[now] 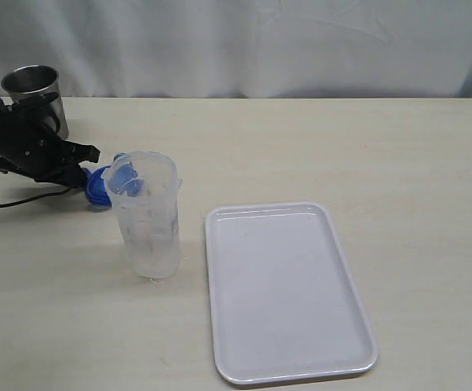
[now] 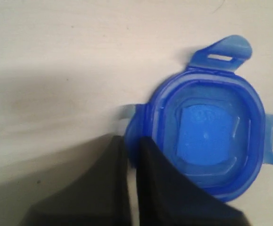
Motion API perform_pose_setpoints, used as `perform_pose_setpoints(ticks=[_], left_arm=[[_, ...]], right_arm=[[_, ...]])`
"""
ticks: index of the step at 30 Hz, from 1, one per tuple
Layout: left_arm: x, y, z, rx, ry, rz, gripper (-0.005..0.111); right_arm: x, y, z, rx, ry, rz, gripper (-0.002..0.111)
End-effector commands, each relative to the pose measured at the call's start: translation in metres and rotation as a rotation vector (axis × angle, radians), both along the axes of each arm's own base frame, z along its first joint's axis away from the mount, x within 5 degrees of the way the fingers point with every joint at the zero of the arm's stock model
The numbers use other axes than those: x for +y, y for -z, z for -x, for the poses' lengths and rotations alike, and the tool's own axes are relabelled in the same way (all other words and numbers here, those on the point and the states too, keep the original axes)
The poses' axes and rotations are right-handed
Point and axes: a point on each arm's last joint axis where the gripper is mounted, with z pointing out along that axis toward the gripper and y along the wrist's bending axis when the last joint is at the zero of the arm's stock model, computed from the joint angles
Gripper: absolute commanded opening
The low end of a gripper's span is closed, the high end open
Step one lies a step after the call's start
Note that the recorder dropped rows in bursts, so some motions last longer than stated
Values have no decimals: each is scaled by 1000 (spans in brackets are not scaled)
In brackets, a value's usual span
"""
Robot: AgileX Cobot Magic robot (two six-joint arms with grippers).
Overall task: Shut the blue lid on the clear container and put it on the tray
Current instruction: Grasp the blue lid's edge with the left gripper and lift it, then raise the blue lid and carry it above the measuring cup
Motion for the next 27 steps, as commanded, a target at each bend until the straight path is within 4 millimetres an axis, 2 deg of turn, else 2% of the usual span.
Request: perform_pose_setpoints(ticks=[1,6,9,21,27], left_arm=[[-3,0,-1,-9,15,-7,0],[-2,-4,0,-10,29,-14,0],[-1,-12,1,-30,54,-43,0],[1,-61,4,-134,90,-80,0],[1,-96,10,-229,156,-131,0]], right_arm=[[0,1,0,-5,0,-4,4],[0,1,0,-5,0,-4,4],[0,1,0,-5,0,-4,4],[0,1,0,-5,0,-4,4],[0,1,0,-5,0,-4,4]])
